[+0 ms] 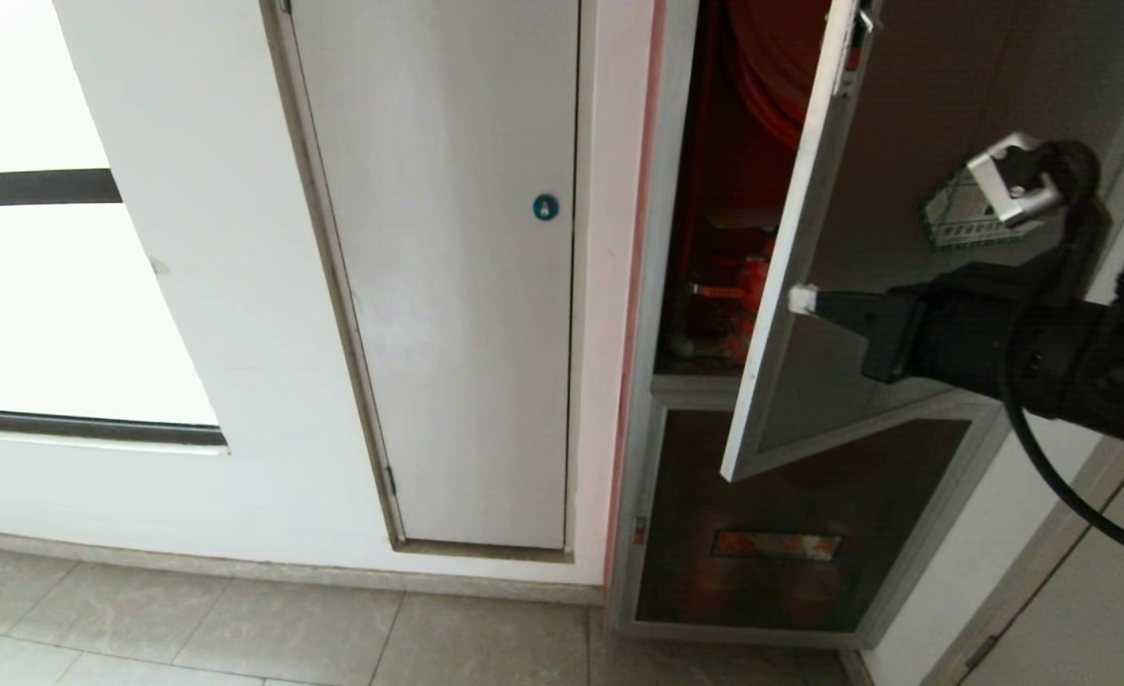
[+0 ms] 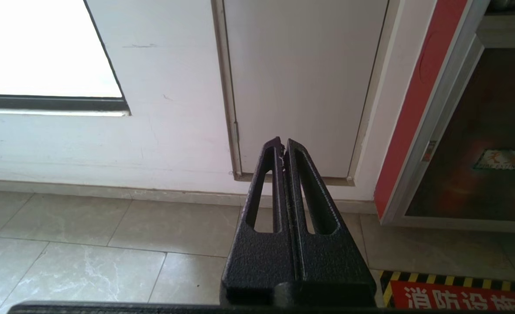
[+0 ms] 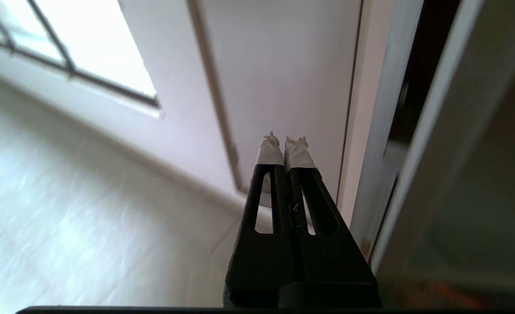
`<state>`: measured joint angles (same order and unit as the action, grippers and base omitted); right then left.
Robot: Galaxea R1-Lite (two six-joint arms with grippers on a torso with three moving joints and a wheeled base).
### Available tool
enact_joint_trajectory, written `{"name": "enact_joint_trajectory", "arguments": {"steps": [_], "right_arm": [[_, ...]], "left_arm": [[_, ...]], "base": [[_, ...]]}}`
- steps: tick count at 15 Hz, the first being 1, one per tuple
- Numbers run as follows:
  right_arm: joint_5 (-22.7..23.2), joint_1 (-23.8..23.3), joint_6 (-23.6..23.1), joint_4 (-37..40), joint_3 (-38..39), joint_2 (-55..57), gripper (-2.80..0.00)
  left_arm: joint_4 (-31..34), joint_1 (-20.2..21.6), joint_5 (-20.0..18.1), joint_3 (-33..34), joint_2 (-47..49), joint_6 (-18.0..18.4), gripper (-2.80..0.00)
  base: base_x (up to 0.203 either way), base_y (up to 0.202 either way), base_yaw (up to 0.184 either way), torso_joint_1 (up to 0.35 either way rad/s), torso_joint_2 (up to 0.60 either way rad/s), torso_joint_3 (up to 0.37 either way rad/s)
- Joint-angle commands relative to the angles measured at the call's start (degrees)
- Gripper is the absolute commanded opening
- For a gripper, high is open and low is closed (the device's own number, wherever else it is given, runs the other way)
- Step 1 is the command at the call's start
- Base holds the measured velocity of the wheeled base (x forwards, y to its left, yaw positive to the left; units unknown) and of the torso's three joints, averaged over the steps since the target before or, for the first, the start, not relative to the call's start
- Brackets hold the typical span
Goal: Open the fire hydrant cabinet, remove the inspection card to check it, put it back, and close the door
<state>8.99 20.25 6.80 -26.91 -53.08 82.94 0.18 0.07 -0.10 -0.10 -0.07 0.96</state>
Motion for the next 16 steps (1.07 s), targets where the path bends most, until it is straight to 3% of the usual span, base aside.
{"name": "enact_joint_trajectory", "arguments": {"steps": [1,5,9,11,16], "right_arm": [[-4.50,3.11,-0.05,-3.24,-4.77,8.27,-2.80],[-21.73,8.17,-0.32,-11.83,-15.35,17.15,-2.80],[-33.25,8.82,-0.85,-23.32,-23.71,25.50,-2.80],[-36.87,8.76,-1.34,-26.32,-26.84,28.14,-2.80],[-40.57,7.92,-3.79,-26.62,-35.60,33.24,-2.80]], "left_arm": [[-0.01,0.01,0.01,0.01,0.07,0.00,-2.80],[-0.01,0.01,0.01,0.01,0.07,0.00,-2.80],[-0.01,0.01,0.01,0.01,-0.01,0.00,-2.80],[-0.01,0.01,0.01,0.01,0.04,0.00,-2.80],[-0.01,0.01,0.00,0.01,0.03,0.00,-2.80]], "base": [[0.000,0.000,0.000,0.000,0.00,0.000],[0.000,0.000,0.000,0.000,0.00,0.000],[0.000,0.000,0.000,0.000,0.00,0.000],[0.000,0.000,0.000,0.000,0.00,0.000],[0.000,0.000,0.000,0.000,0.00,0.000]]}}
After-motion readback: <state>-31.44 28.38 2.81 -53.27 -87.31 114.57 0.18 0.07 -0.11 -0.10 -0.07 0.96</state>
